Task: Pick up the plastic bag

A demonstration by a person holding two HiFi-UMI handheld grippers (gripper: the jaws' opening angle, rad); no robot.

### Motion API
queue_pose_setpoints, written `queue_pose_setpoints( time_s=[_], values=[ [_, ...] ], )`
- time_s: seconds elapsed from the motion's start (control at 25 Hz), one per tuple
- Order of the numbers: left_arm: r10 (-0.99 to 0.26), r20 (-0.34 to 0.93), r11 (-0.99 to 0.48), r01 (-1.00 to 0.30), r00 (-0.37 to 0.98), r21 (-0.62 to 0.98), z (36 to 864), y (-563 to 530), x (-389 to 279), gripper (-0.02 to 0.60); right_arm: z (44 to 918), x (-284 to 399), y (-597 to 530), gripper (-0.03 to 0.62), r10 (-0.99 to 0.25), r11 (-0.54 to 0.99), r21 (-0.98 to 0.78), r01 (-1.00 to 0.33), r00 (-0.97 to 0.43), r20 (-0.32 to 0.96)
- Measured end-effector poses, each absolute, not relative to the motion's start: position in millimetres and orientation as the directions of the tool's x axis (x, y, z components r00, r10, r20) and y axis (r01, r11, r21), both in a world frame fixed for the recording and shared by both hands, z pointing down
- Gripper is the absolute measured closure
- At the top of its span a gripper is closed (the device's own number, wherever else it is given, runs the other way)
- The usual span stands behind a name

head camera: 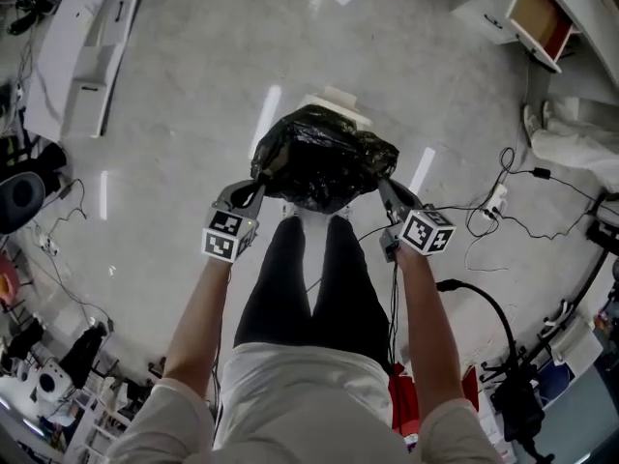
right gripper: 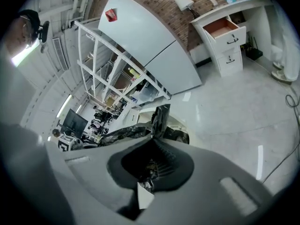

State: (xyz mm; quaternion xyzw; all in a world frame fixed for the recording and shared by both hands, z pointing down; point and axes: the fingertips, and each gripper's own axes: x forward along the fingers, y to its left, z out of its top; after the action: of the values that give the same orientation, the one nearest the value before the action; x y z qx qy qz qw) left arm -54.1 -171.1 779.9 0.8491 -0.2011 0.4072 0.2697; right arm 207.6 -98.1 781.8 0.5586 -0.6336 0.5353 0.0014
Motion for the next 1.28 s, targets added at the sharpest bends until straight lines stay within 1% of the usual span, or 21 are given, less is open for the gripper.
queue_pose_setpoints(
  time_s=[0.4, 0.64, 0.88, 1.28],
  values=[
    [-0.162, 0.753, -0.821, -0.511, 0.637, 0.256, 647, -163, -66, 0.575, 669, 183, -87, 0.592, -0.722, -0.165, -0.635, -0.755, -0.346, 0.6],
    [-0.133, 0.731, -0.875, -0.425, 0.67, 0.231, 584, -148, -76, 0.575, 602, 160, -67, 0.592, -0.746, -0.15, -0.607, -0.78, -0.313, 0.587],
    [-0.112, 0.691, -0.911, -0.352, 0.714, 0.216, 524, -135, -97, 0.575, 550, 131, -36, 0.592, -0.801, -0.18, -0.62, -0.764, -0.252, 0.543],
    [-0.098, 0.596, -0.961, -0.232, 0.797, 0.152, 437, -127, -67, 0.575, 463, 133, 6, 0.592, -0.882, -0.211, -0.572, -0.792, -0.098, 0.461]
  ],
)
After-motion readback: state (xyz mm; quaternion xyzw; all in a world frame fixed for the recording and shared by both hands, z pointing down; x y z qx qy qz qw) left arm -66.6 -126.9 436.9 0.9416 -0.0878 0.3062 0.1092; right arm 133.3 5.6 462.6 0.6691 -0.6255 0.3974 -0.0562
